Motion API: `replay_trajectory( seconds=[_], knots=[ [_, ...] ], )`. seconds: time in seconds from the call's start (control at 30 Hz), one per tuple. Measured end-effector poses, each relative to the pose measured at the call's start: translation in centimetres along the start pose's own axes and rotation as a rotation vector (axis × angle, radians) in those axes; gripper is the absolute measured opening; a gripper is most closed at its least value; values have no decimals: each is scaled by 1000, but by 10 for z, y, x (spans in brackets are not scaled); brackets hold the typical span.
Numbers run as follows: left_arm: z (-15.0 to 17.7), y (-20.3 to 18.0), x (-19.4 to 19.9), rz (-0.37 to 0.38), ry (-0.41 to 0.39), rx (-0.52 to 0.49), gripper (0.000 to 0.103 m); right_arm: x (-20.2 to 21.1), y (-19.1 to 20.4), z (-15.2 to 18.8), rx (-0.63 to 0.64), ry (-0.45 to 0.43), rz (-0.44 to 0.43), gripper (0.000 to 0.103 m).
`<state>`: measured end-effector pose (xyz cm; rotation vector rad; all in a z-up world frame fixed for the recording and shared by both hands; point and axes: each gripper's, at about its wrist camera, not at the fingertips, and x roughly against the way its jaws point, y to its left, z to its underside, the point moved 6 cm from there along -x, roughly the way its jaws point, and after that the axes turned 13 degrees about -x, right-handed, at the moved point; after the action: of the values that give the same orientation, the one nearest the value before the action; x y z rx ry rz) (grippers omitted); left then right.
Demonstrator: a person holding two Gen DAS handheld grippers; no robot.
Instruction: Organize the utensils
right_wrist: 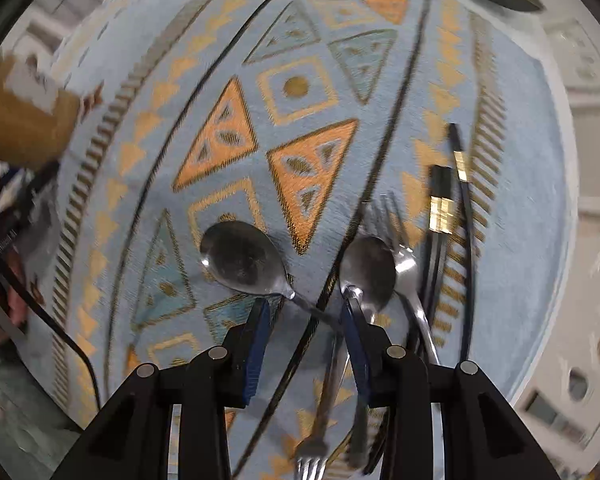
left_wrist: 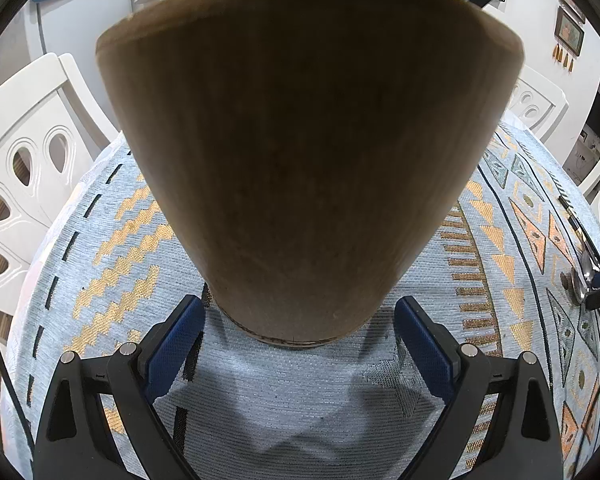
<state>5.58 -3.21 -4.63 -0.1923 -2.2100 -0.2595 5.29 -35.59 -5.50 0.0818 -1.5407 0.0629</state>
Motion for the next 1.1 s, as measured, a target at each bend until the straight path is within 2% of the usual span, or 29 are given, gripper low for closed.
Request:
replay_trajectory(
  seconds=[0.07, 0.13, 0.17, 0.27, 0.37, 0.4, 0.5, 0.7, 0.77, 0.83, 0.9, 0.93, 1.1],
  knots=[
    [0, 0, 0, -1, 0, 0, 96, -1, 7, -2, 44, -36, 35, 42],
    [-1, -1, 0, -1, 0, 0, 96, -1, 12, -1, 42, -16, 51, 23],
    [-1, -1, 0, -1, 0, 1, 96, -2, 21, -1, 36, 1, 40, 17],
    [-1, -1, 1, 2, -1, 4, 96, -5, 37, 7, 28, 21, 77, 9],
    [-1, -1, 1, 2, -1, 6, 96, -8, 51, 15, -140, 153, -74, 5],
    [-1, -2, 1, 3, -1, 6, 96, -7, 55, 15, -179, 171, -118, 5],
    [-2, -2, 1, 3, -1, 6, 96, -7, 63, 10, -256, 151, -186, 5],
    [-2, -2, 3, 5, -1, 5, 96, 8, 39, -2, -316, 105, -306, 8],
    [-1, -2, 2, 6, -1, 5, 96, 15, 33, -6, -319, 78, -320, 9],
    [-1, -2, 2, 6, -1, 7, 96, 18, 27, -17, -323, 53, -314, 13],
    [-1, -2, 2, 6, -2, 7, 96, 11, 24, -28, -314, 39, -271, 19],
    [-2, -2, 2, 7, -2, 8, 96, 5, 10, -32, -304, 36, -248, 20],
    [-2, -1, 2, 8, -2, 9, 96, -16, 20, -32, -244, 22, -131, 25]
  ],
)
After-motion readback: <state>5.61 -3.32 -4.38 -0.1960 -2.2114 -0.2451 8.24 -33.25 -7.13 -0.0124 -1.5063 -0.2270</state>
